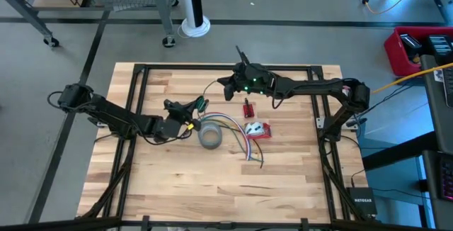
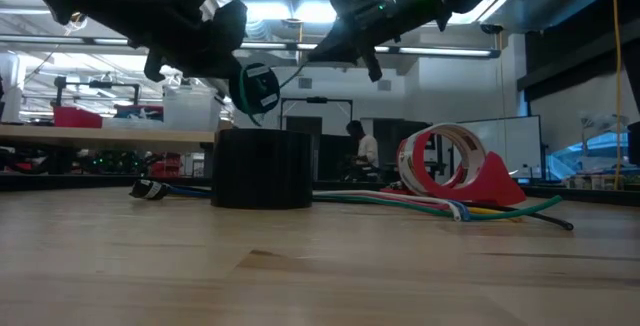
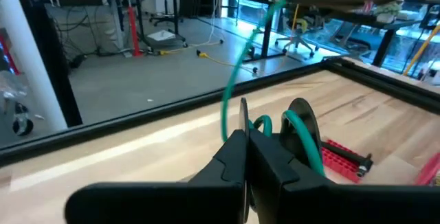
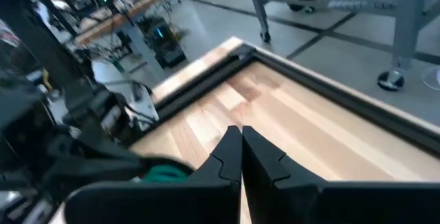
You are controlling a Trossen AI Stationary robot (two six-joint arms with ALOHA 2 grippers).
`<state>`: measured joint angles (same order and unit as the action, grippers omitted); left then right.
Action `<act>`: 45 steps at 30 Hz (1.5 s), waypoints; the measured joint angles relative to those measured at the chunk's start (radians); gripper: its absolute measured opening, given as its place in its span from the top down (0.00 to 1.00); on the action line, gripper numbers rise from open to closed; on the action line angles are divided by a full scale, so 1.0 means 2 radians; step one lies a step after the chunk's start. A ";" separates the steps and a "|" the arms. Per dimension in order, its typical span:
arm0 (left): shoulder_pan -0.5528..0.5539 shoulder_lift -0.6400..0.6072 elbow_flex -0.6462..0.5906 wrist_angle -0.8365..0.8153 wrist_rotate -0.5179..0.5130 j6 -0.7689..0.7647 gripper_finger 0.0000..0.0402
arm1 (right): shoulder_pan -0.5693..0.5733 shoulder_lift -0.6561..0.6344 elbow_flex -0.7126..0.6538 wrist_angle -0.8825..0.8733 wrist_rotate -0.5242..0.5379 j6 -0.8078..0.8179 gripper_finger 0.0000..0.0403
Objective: Coil cords
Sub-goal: Coil the green wire onto the black spool
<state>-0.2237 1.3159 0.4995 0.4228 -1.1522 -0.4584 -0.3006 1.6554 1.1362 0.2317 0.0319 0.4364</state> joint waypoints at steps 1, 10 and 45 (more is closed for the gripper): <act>-0.002 0.000 0.000 -0.002 0.000 -0.006 1.00 | -0.001 0.000 0.000 0.007 -0.006 0.000 0.99; -0.011 0.000 0.000 -0.053 0.027 -0.075 1.00 | -0.015 0.000 0.000 0.036 -0.012 0.001 0.99; -0.028 0.000 0.000 -0.155 -0.007 -0.152 1.00 | -0.015 -0.001 0.000 0.005 0.005 0.001 0.99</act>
<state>-0.2790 1.3155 0.4995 0.1132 -1.1667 -0.7623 -0.3298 1.6543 1.1362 0.2424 0.0418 0.4385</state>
